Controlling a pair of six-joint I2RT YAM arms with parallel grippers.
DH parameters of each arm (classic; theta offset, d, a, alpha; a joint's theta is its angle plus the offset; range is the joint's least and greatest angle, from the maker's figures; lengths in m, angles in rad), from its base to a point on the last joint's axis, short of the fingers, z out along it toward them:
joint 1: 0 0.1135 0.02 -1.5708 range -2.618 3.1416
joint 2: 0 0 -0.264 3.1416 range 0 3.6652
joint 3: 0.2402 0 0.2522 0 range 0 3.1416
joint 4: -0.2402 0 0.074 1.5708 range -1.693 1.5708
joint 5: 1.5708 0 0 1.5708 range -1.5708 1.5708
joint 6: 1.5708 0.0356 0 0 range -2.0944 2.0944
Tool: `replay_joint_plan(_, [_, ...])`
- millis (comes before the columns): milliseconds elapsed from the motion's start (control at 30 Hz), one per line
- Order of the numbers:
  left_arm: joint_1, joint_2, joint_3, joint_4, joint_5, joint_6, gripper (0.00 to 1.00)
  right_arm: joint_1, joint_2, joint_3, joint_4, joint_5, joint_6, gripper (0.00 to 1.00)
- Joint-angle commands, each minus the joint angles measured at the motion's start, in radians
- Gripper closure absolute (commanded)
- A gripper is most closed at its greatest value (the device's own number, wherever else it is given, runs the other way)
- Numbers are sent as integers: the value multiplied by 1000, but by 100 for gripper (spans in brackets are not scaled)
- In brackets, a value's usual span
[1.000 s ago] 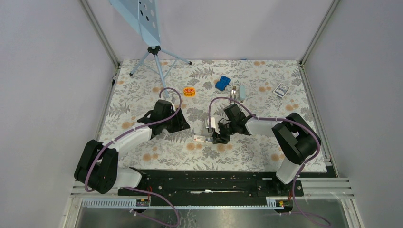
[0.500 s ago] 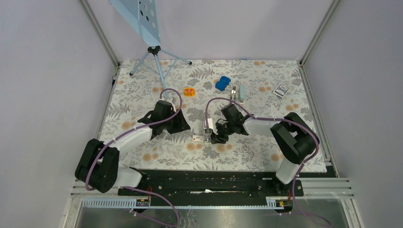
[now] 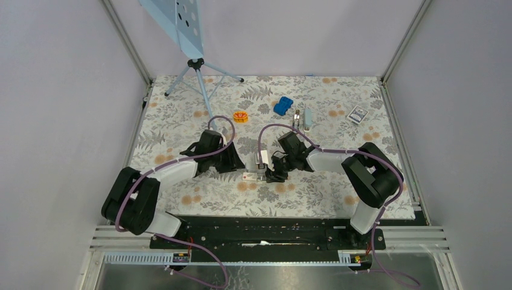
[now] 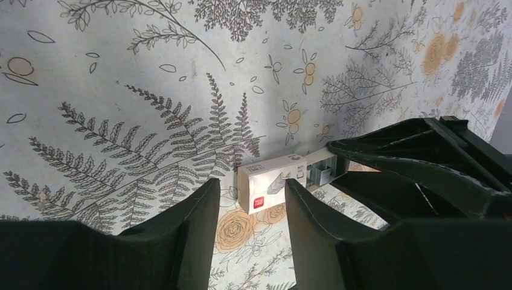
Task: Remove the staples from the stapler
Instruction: Close the staple box at the center of the board.
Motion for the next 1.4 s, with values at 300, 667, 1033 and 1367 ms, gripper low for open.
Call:
replay_joint_plan(300, [-49, 57, -34, 97, 11, -14, 53, 15, 26, 7, 22, 38, 31, 60])
replay_joint_plan(667, [-64, 81, -35, 98, 1, -8, 53, 15, 26, 14, 31, 40, 44, 61])
replay_joint_plan(1033, [-83, 104, -34, 98, 3, 6, 57, 16, 23, 14, 49, 51, 72, 62])
replay_joint_plan(1367, [-99, 128, -18, 90, -4, 23, 61, 15, 22, 18, 42, 66, 63, 62])
